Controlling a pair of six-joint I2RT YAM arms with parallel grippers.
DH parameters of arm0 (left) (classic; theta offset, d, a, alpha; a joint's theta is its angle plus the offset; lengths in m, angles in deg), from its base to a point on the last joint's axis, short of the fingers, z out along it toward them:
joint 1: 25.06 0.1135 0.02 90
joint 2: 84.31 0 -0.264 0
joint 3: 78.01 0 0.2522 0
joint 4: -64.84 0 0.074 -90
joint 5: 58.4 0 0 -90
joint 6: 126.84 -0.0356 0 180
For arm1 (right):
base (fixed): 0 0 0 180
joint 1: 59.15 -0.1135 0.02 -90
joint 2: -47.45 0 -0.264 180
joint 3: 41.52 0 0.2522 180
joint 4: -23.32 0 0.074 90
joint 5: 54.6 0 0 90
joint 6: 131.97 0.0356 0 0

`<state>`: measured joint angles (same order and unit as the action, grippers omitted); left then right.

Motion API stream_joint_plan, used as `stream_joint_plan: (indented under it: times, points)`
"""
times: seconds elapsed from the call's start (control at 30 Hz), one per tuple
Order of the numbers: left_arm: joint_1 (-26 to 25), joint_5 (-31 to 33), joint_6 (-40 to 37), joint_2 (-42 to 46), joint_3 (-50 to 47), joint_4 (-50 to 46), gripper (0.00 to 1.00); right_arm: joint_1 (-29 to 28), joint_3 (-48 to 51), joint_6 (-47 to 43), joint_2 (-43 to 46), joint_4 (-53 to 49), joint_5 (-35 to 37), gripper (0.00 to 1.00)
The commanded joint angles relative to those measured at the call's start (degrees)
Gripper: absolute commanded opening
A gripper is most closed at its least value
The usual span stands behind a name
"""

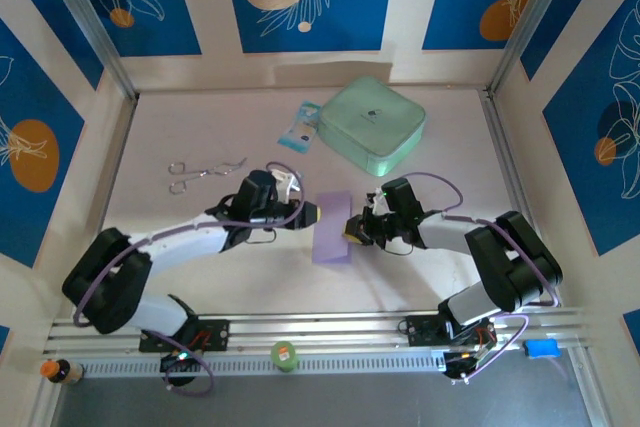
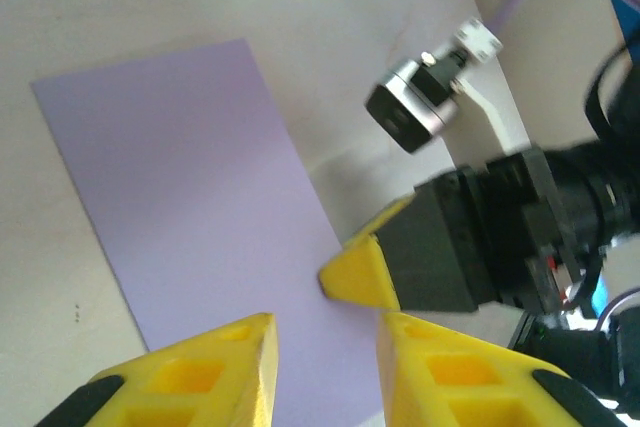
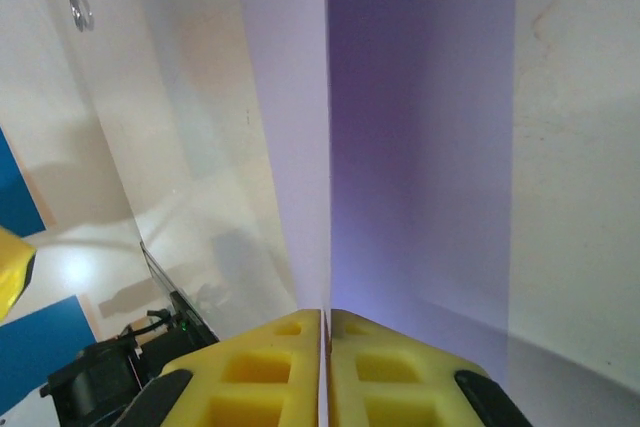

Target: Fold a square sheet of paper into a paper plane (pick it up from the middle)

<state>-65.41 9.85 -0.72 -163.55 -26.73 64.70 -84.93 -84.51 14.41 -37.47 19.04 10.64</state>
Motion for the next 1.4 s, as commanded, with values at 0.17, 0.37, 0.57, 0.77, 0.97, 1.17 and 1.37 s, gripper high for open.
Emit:
stream_joint_plan:
  times: [0.17, 0.37, 0.57, 0.77, 0.97, 1.17, 1.37]
  points:
    - [-9.33, 7.53, -15.72, 4.80, -6.67, 10.59, 0.36, 0.20, -3.28, -2.70, -1.03, -2.71, -2.77, 0.15]
    - [-19.34, 16.31, -29.76, 1.95, -4.89, 6.89, 0.44, 0.55, -2.89, -2.02, -1.37, -1.90, -2.68, 0.14]
    - [-27.38, 25.35, -37.73, -3.78, -1.33, 3.97, 0.52, 0.64, -2.67, -1.68, -1.35, -1.50, -2.69, 0.14]
    - [-32.69, 38.16, -43.10, -9.23, 2.56, 1.16, 0.54, 0.73, -2.64, -1.61, -1.03, -1.50, -2.82, 0.13]
    - [-34.53, 49.44, -44.60, -12.29, 4.69, 0.28, 0.54, 0.73, -2.54, -1.49, -0.77, -1.50, -2.84, 0.13]
    - [-34.81, 51.26, -44.73, -12.99, 4.41, 0.45, 0.54, 0.82, -2.67, -1.53, -0.94, -1.48, -2.81, 0.13]
    - [-34.79, 51.94, -43.75, -14.31, 4.82, -0.66, 0.53, 0.82, -2.58, -1.47, -0.78, -1.53, -2.75, 0.13]
